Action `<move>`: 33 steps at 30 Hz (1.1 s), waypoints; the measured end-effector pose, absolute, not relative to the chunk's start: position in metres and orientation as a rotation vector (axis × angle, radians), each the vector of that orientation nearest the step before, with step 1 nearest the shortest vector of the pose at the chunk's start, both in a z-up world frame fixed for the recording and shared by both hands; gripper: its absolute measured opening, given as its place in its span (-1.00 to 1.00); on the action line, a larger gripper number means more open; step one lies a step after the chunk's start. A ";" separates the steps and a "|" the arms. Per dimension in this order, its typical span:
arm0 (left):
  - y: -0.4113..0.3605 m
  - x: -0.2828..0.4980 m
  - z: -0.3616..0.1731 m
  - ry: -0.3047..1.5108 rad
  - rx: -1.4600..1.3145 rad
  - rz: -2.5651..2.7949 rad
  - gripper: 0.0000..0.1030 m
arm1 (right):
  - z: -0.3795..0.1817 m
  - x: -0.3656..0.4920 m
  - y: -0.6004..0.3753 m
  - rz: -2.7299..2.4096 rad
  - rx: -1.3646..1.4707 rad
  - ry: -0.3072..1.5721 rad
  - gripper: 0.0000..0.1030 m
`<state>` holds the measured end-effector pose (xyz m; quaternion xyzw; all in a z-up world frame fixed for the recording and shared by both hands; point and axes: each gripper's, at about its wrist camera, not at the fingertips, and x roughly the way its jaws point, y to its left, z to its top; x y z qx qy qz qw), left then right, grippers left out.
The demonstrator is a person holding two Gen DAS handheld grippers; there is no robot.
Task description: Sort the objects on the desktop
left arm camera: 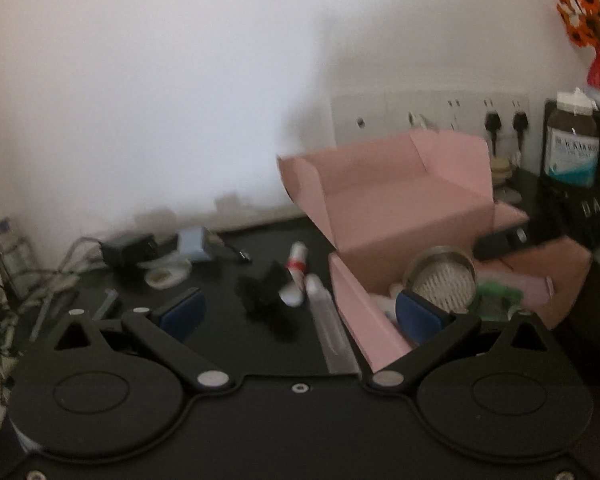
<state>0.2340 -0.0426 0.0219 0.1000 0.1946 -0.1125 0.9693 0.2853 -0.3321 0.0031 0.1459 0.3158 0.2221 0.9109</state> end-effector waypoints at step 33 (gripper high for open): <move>0.025 0.273 0.010 0.649 -0.006 -0.035 0.99 | -0.005 0.283 -0.358 0.294 0.598 0.621 0.99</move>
